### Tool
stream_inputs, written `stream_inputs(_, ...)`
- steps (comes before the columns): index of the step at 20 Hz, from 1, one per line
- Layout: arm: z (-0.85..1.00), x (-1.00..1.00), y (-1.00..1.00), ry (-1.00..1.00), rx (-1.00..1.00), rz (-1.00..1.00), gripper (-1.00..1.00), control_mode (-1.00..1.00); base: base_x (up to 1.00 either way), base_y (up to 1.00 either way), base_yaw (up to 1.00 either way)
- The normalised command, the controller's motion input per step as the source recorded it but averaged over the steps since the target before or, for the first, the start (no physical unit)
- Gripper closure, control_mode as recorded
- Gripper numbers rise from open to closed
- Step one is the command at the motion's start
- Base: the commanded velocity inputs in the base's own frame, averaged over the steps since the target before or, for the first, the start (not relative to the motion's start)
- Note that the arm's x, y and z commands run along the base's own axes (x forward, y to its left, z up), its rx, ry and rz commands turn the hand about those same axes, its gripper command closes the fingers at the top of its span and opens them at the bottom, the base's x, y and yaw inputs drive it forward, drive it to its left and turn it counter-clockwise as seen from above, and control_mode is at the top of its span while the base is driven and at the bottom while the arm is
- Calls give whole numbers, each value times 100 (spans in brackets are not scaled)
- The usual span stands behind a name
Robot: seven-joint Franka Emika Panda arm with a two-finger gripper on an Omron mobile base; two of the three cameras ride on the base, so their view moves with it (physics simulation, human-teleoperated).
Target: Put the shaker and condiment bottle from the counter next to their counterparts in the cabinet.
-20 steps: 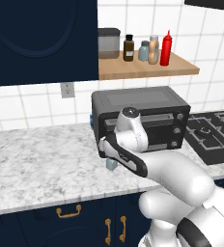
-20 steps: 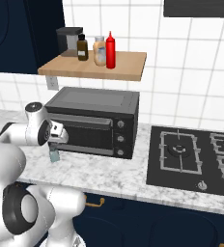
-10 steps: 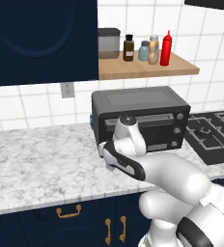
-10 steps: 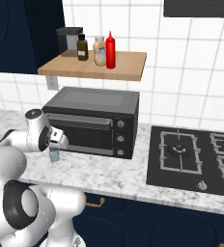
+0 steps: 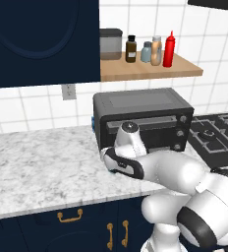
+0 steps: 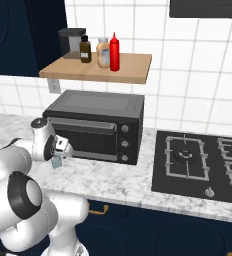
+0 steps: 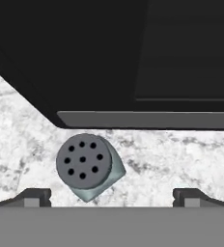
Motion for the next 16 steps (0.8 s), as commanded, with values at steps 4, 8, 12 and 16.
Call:
stream_inputs(4, -17, 20, 4, 5, 1, 0, -100, -100, 0, 0, 0)
stream_inputs(8, -16, 15, 16, 10, 0, 0, -100, -100, 0, 0, 0)
stream_inputs(12, -17, 14, 19, 11, 0, 0, -100, -100, 0, 0, 0)
stream_inputs(16, -33, 33, 0, 10, 3, 0, -100, -100, 0, 0, 0)
